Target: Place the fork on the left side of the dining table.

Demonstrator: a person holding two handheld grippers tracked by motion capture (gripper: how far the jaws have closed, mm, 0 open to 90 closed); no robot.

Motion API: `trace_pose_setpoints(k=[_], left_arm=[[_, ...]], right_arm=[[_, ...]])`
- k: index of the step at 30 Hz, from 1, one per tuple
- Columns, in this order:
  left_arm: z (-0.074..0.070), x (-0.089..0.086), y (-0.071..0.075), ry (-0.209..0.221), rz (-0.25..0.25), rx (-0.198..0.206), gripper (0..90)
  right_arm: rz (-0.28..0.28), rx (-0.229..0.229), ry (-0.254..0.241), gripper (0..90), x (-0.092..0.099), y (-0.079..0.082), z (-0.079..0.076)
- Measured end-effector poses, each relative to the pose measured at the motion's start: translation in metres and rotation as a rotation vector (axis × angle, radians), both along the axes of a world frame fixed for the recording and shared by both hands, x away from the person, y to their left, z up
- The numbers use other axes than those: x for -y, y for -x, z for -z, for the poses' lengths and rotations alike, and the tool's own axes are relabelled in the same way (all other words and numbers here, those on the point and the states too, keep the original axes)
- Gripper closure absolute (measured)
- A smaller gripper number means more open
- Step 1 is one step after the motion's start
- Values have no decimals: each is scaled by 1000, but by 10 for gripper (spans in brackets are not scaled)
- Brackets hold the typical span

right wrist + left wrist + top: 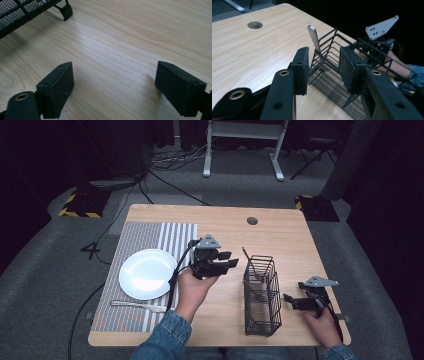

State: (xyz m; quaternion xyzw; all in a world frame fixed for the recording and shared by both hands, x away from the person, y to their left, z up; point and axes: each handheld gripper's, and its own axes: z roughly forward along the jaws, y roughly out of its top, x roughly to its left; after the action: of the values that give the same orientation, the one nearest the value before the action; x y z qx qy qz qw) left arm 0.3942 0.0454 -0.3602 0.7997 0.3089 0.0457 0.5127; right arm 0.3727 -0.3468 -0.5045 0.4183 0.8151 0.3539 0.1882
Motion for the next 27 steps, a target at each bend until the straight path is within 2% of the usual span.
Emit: trace_pose_setpoints(k=[2, 8, 11, 21, 25, 27], left_arm=[[0, 5, -4, -16, -1, 5, 618], [0, 16, -14, 1, 24, -28, 633], [3, 24, -19, -23, 6, -20, 662], [13, 36, -33, -27, -29, -48, 695], [15, 37, -36, -25, -27, -56, 720], [16, 39, -37, -23, -16, -73, 749]], right_arm=[[0, 0, 0, 156, 0, 0, 0], [0, 0, 0, 156, 0, 0, 0], [0, 0, 0, 156, 0, 0, 0], [0, 0, 0, 156, 0, 0, 0], [-1, 1, 0, 156, 0, 0, 0], [0, 0, 0, 156, 0, 0, 0]])
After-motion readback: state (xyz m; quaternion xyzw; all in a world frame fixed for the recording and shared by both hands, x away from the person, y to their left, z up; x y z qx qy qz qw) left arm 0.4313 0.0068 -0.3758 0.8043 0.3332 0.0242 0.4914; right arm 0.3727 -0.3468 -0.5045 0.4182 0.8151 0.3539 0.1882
